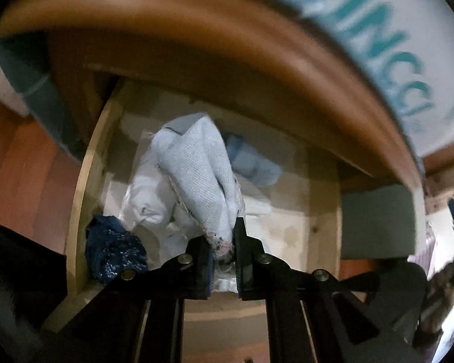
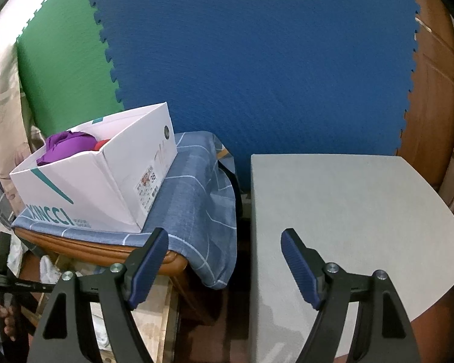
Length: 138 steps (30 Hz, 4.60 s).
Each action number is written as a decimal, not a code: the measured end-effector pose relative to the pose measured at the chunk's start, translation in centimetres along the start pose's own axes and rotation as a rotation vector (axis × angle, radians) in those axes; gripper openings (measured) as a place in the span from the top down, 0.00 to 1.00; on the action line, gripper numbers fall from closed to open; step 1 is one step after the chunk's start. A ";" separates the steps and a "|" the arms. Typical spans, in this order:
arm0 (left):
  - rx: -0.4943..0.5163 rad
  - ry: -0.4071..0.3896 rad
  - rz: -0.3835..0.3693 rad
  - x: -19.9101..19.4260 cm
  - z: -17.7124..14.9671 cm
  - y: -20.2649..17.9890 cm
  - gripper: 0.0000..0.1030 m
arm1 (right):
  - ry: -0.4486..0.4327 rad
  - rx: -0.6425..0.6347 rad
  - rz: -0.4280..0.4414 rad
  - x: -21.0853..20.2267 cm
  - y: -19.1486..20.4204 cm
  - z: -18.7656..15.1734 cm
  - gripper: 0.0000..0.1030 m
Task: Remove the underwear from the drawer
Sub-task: 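Reach the left gripper into the drawer and grasp the pale grey cloth, then lift the pale grey cloth and drop it into the white box, then reach the right gripper into the drawer and grasp the light blue underwear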
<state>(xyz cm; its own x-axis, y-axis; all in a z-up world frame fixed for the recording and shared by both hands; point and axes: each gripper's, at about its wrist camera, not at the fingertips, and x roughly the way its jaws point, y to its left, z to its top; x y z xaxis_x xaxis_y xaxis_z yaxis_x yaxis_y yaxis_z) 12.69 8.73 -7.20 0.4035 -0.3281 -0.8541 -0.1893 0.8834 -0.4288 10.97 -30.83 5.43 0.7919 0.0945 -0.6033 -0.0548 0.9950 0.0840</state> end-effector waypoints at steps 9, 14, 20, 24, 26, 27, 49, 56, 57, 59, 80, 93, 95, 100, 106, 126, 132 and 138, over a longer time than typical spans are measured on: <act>0.053 -0.057 -0.075 -4.6 -0.7 -1.5 0.92 | 0.012 -0.003 -0.007 0.3 0.2 0.0 0.23; 0.087 -0.066 -0.104 -6.7 -1.4 -2.3 0.92 | 0.019 -0.005 -0.010 0.5 0.2 0.0 0.23; 0.140 -0.081 -0.135 -9.6 -1.8 -3.7 0.92 | 0.018 -0.009 -0.013 0.4 0.2 -0.1 0.23; 0.202 -0.108 -0.158 -12.0 -1.8 -5.7 0.92 | 0.018 -0.010 -0.013 0.5 0.1 -0.1 0.23; 0.249 -0.130 -0.165 -13.4 -1.8 -6.9 0.92 | 0.019 -0.010 -0.013 0.5 0.1 -0.1 0.23; 0.264 -0.140 -0.169 -14.1 -1.5 -7.1 0.91 | 0.019 -0.009 -0.012 0.5 0.1 -0.1 0.23; 0.451 -0.487 -0.216 -26.7 11.8 -16.4 0.90 | 0.017 -0.010 -0.010 0.6 0.1 -0.1 0.23; 0.461 -0.443 -0.073 -22.4 15.3 -16.2 0.90 | 0.016 -0.005 -0.005 0.6 -0.1 -0.3 0.23; 0.476 -0.437 -0.039 -21.7 15.5 -16.2 0.90 | 0.015 -0.003 -0.004 0.6 -0.1 -0.3 0.23; 0.501 -0.405 0.020 -19.8 16.1 -15.9 0.90 | 0.016 -0.003 -0.003 0.6 0.0 -0.3 0.23; 0.522 -0.209 0.109 -9.6 16.1 -13.8 0.66 | 0.023 -0.009 -0.009 0.6 0.3 -0.3 0.23; 0.594 -0.565 0.167 -17.0 10.8 -15.1 0.01 | 0.018 -0.031 -0.014 0.5 0.8 -0.4 0.23; 0.553 -0.599 0.173 -18.4 10.0 -13.3 0.01 | 0.008 -0.052 -0.006 0.3 1.2 -0.5 0.23; 0.453 -0.587 0.235 -19.8 7.6 -6.9 0.01 | 0.006 -0.193 0.112 -0.5 4.4 -1.1 0.23; 0.288 -0.538 0.321 -19.5 5.2 1.7 0.01 | 0.277 -0.309 0.451 1.4 12.3 -4.0 0.23; 0.061 -0.544 0.280 -18.1 3.1 7.8 0.01 | 0.977 -0.278 0.331 16.6 24.5 -15.8 0.23; 0.002 -0.560 0.240 -18.4 3.0 8.8 0.01 | 1.030 -0.351 0.289 18.1 25.8 -17.4 0.23; 0.006 -0.558 0.270 -18.2 3.1 8.4 0.01 | 1.079 -0.393 0.257 19.8 26.6 -18.4 0.23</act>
<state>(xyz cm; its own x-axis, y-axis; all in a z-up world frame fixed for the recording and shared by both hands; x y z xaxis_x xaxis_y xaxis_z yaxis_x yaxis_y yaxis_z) 6.50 23.16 5.62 0.7499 0.1303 -0.6486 -0.3453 0.9134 -0.2157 13.98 -1.90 -18.87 -0.1846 0.0860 -0.9790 -0.4708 0.8667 0.1649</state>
